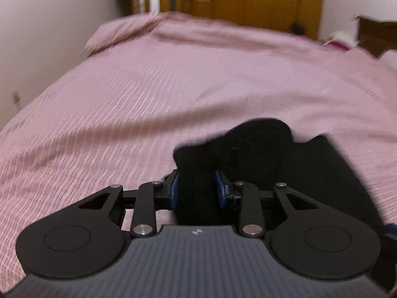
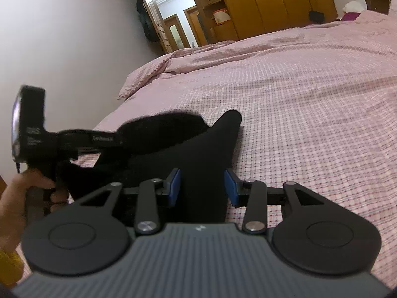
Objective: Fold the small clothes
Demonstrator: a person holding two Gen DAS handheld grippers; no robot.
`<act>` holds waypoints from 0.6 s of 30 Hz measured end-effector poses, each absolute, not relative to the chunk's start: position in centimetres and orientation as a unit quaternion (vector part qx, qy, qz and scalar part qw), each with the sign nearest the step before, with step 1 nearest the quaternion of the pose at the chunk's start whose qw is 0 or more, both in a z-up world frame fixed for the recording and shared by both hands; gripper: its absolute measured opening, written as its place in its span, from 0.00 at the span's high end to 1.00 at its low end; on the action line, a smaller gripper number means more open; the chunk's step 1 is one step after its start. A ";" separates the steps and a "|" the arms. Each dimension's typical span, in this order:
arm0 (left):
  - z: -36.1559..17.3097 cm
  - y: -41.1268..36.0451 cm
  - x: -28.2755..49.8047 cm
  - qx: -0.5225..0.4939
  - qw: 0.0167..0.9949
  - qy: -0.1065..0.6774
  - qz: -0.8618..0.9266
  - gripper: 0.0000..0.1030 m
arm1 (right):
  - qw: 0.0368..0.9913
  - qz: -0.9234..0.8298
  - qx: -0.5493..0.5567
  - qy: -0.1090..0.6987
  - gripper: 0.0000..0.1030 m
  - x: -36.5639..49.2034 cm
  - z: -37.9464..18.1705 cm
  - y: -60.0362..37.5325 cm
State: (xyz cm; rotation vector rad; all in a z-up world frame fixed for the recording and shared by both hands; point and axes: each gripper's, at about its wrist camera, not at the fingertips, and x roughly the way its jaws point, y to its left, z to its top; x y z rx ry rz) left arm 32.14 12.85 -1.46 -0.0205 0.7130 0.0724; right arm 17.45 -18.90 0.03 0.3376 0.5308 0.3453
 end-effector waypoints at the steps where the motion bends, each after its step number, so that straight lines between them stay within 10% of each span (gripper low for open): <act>1: -2.0 13.1 32.4 -0.004 0.933 0.357 0.047 0.66 | 0.934 0.172 0.169 0.263 0.58 17.6 -0.3 -18.7; 18: 3.9 14.5 22.0 -0.092 0.939 0.328 -0.046 0.43 | 0.935 0.171 0.163 0.264 0.56 16.5 0.5 -18.1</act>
